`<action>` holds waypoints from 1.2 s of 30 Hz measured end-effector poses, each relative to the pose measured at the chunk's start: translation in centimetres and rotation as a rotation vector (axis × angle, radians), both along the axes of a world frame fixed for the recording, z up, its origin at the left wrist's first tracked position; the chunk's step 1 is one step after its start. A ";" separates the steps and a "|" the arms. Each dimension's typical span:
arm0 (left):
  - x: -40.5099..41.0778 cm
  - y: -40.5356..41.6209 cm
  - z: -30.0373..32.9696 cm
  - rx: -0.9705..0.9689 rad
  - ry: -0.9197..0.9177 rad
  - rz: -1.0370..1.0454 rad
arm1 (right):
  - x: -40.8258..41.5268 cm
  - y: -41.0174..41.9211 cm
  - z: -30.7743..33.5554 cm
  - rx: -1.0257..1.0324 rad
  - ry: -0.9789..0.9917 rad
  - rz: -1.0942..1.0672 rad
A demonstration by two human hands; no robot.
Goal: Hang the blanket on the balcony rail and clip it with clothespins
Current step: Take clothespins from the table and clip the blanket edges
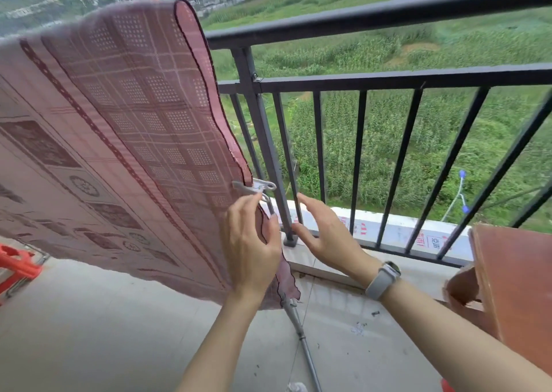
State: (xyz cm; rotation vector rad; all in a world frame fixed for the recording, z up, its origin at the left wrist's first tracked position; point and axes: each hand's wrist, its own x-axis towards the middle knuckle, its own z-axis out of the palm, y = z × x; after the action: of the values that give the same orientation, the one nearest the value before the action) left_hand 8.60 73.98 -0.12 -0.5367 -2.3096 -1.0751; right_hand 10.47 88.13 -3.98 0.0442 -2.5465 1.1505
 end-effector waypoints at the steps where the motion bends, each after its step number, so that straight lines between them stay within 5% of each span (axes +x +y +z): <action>1: 1.1 0.7 -1.8 -0.053 0.014 -0.023 | 1.5 1.0 -1.5 -0.007 -0.035 -0.052; 9: 12.4 11.3 -14.0 -0.486 -0.290 -0.559 | 21.0 8.7 -13.6 -0.022 -0.423 -0.601; 16: 24.4 19.6 -22.3 -0.916 -0.511 -1.113 | 39.5 11.7 -17.9 0.149 -0.893 -1.120; 20: 29.5 21.4 -25.2 -1.140 -0.461 -1.330 | 45.1 12.1 -20.0 0.257 -1.199 -1.032; 24: 30.4 20.9 -26.8 -1.394 -0.452 -1.398 | 45.7 13.9 -20.8 0.370 -1.216 -0.877; 30: 26.6 20.2 -25.7 -1.137 -0.757 -1.253 | 42.0 15.8 -18.1 0.678 -0.992 -0.748; 36: 18.6 14.5 -23.6 -0.604 -1.026 -0.631 | 30.5 12.6 -16.5 0.180 -0.650 -0.682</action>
State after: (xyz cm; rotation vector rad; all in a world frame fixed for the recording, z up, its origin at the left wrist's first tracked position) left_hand 27.22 88.48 -23.76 -1.2191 -3.5606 -1.0253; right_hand 40.93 100.78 -20.52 -1.2293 -2.7904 0.7220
